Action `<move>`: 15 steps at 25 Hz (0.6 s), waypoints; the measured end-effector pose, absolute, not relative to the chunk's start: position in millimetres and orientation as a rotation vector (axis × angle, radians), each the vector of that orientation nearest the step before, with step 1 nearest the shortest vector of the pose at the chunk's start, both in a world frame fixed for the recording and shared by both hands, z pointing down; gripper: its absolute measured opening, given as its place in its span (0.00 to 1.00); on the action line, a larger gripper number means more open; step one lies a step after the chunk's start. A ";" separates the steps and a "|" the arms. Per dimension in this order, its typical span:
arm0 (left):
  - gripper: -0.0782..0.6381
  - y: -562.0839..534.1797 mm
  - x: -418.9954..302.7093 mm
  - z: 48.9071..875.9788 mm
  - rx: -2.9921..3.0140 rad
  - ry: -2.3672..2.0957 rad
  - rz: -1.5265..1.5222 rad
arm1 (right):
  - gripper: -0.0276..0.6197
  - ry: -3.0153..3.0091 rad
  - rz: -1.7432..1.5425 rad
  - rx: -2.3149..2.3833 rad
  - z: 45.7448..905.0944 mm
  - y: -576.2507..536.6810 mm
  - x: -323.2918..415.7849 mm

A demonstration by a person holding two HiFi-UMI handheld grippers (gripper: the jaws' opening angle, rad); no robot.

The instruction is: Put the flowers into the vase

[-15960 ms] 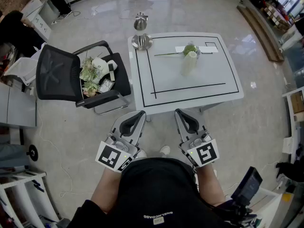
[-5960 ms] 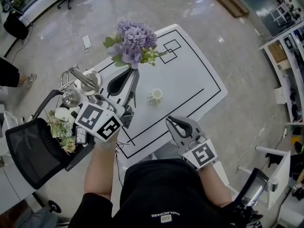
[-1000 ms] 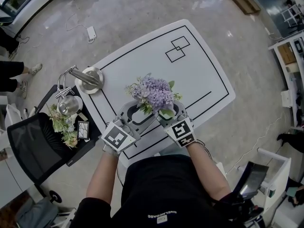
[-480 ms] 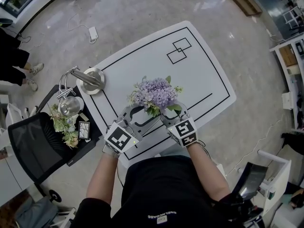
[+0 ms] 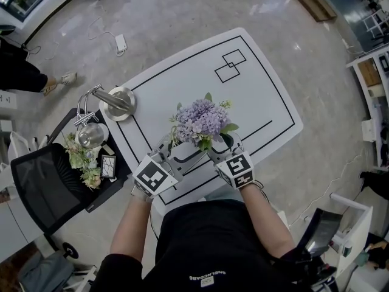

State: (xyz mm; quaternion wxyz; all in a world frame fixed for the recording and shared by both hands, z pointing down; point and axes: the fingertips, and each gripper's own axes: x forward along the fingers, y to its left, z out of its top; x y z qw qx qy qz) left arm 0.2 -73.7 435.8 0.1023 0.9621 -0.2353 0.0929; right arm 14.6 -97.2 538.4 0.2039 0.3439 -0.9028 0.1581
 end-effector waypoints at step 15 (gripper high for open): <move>0.36 -70.6 8.9 440.4 2.814 -0.642 0.259 | 0.52 -2.582 0.406 0.957 521.5 -111.7 -4.3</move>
